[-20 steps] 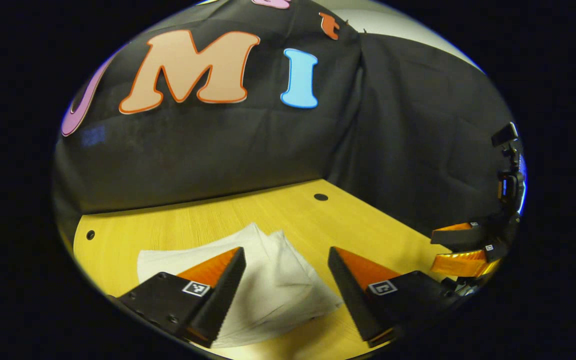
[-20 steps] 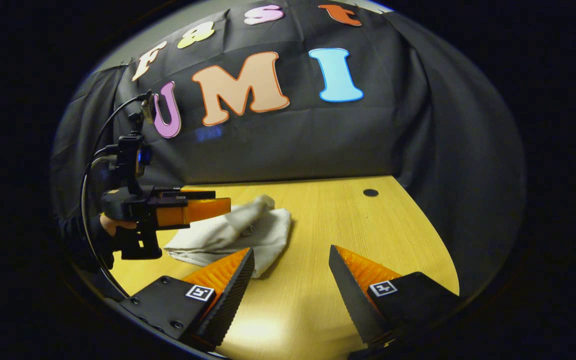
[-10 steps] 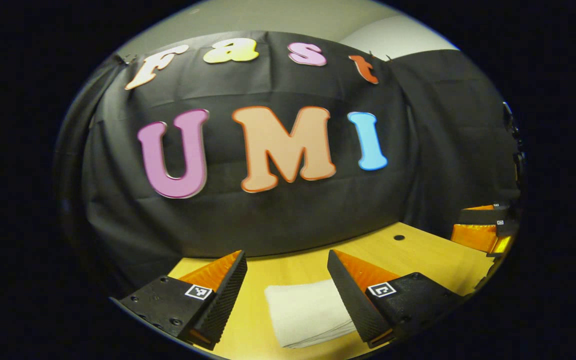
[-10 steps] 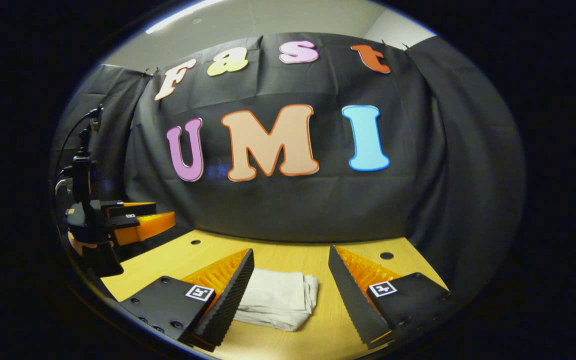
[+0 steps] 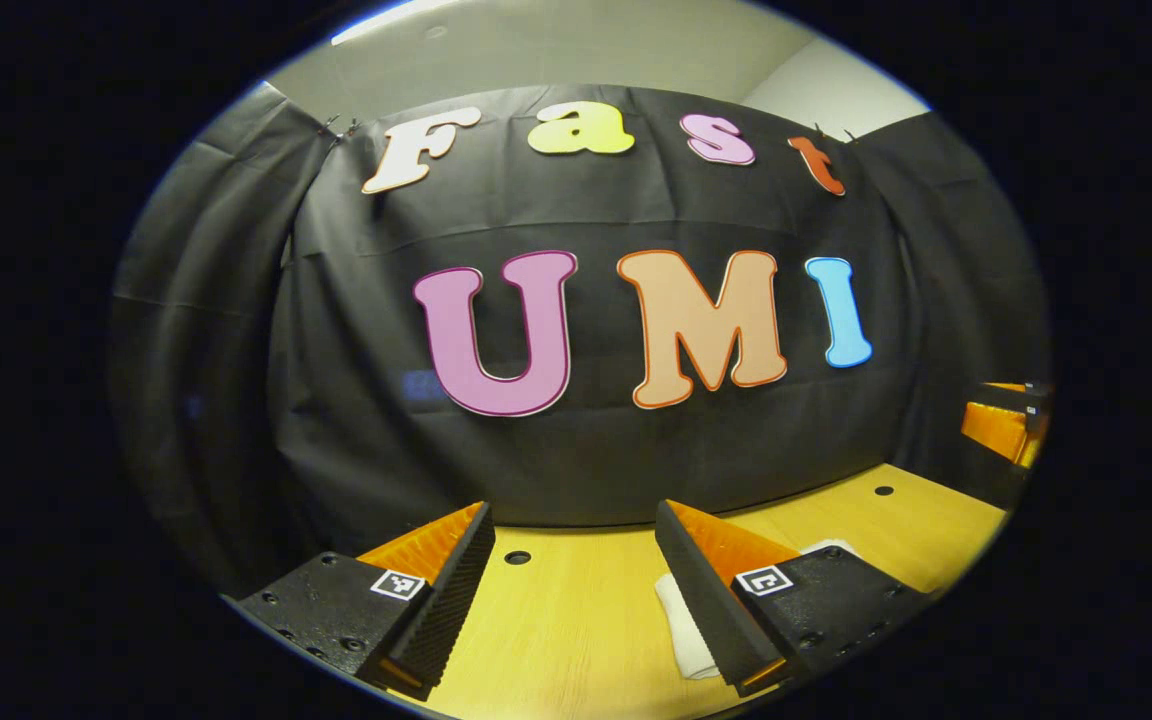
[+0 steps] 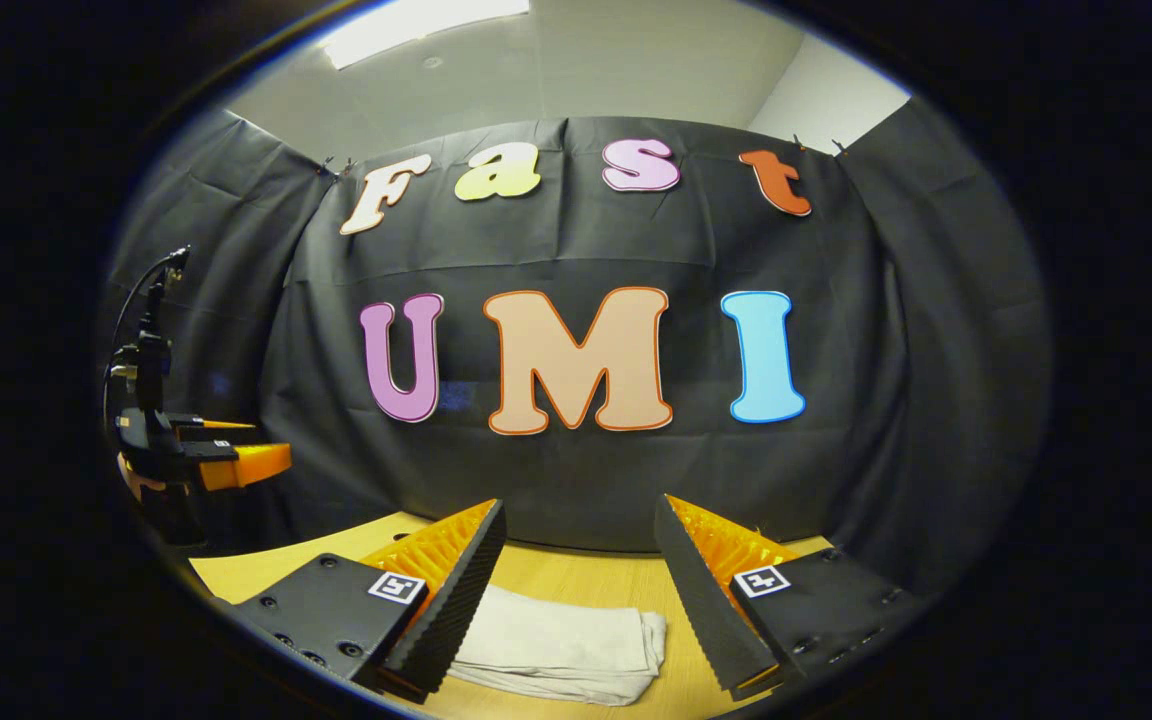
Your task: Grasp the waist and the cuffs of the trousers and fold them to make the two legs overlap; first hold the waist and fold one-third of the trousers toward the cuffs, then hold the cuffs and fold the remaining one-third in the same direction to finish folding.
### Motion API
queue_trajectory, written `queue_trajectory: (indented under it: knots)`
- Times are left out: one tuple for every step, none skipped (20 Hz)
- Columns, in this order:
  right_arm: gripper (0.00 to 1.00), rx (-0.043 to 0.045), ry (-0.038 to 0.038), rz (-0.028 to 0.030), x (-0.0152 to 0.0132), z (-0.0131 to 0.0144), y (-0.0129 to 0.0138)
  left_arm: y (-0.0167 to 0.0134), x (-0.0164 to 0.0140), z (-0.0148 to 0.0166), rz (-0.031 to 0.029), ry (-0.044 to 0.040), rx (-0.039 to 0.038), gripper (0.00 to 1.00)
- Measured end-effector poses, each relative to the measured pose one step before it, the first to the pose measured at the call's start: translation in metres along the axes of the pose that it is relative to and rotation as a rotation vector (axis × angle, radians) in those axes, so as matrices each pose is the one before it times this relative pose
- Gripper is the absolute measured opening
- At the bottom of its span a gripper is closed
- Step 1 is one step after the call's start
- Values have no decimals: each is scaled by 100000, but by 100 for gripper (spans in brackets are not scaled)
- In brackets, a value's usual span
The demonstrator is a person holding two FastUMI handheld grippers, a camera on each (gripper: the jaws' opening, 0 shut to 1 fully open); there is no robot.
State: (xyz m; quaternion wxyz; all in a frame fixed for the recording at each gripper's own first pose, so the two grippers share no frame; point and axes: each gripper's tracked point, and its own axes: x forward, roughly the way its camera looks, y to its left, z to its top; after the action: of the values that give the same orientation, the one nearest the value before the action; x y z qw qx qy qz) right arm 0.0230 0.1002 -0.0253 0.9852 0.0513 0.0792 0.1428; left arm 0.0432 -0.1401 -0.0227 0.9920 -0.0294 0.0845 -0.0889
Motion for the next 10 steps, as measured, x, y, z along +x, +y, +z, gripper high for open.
queue_trajectory:
  knots:
    - [94, 43, 860, -736, -202, -107, -15, 427, -79, 82, 552, -23, -352, 96]
    - [96, 305, 734, -1105, -181, -238, -222, 236, 114, 69, 545, -651, -200, 96]
    - [96, 107, 363, -1278, -119, 53, -241, 150, -108, 180, 223, -724, 100, 96]
    - [94, -113, -459, -1165, -95, 214, -346, -12, 97, 82, -304, -590, 62, 96]
    - [94, -38, -1015, -591, -89, 375, -137, -130, -55, 135, -580, -336, 80, 96]
    - [96, 86, -1001, -28, -172, 399, -69, -156, 82, 43, -291, -453, -60, 96]
    - [96, 203, -631, -58, -75, 292, -58, -25, -35, 191, -390, -607, -358, 96]
    - [96, 357, -53, -526, -34, -27, -261, -236, 86, 112, -649, -380, -317, 96]
    - [96, 347, 295, -995, -36, 0, -268, -103, -44, 62, -364, -323, -166, 96]
    - [96, 344, 225, -952, -42, -23, -328, -75, 43, 36, -208, -445, 36, 96]
